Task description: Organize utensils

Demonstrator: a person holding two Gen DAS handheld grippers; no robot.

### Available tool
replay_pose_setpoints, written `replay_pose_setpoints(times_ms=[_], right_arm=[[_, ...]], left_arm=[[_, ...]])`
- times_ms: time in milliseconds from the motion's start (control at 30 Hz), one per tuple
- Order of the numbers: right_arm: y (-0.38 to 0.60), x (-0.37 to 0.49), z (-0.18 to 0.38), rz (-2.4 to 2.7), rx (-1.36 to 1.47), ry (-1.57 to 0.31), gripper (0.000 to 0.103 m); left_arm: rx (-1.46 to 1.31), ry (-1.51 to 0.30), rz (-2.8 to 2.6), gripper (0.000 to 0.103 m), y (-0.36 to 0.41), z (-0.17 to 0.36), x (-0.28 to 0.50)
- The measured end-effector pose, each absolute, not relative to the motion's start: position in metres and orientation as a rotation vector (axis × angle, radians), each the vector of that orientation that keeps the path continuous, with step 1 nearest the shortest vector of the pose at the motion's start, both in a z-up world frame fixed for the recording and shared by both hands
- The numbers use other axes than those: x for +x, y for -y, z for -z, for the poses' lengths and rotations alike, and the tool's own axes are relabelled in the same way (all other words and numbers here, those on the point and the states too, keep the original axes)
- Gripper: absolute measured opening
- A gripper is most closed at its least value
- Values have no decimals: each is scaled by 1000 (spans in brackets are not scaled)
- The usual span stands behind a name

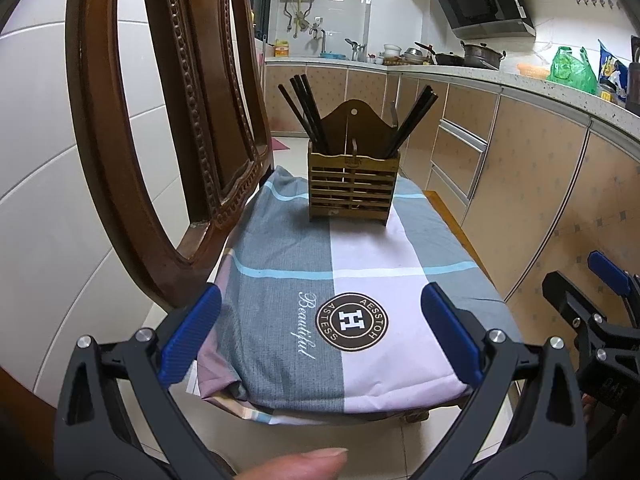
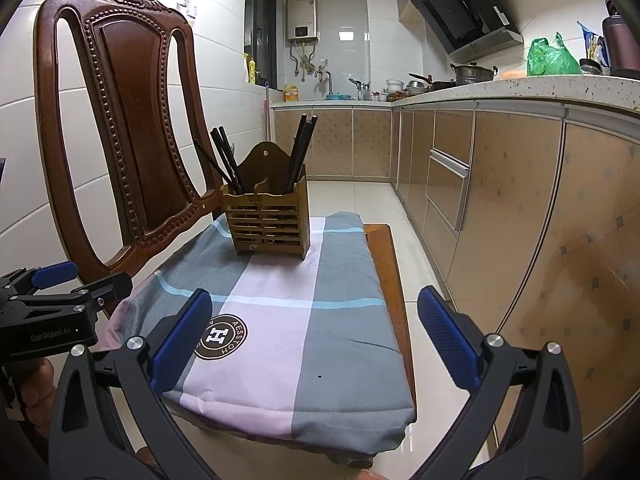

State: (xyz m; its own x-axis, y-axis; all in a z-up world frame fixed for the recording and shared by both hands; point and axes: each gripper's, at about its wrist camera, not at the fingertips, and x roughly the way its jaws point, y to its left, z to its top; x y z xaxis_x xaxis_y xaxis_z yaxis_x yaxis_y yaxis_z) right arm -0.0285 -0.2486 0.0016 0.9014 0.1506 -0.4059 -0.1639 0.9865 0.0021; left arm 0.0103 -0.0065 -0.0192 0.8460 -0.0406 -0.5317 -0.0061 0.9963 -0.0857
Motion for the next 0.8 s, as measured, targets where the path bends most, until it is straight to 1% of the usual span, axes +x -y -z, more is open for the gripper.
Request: replay_pose_setpoints(times_ms=[800], right_arm=[[251,-29,1,-156,-41,-424,100]], left_arm=[[-72,-559,25,99,8,20,8]])
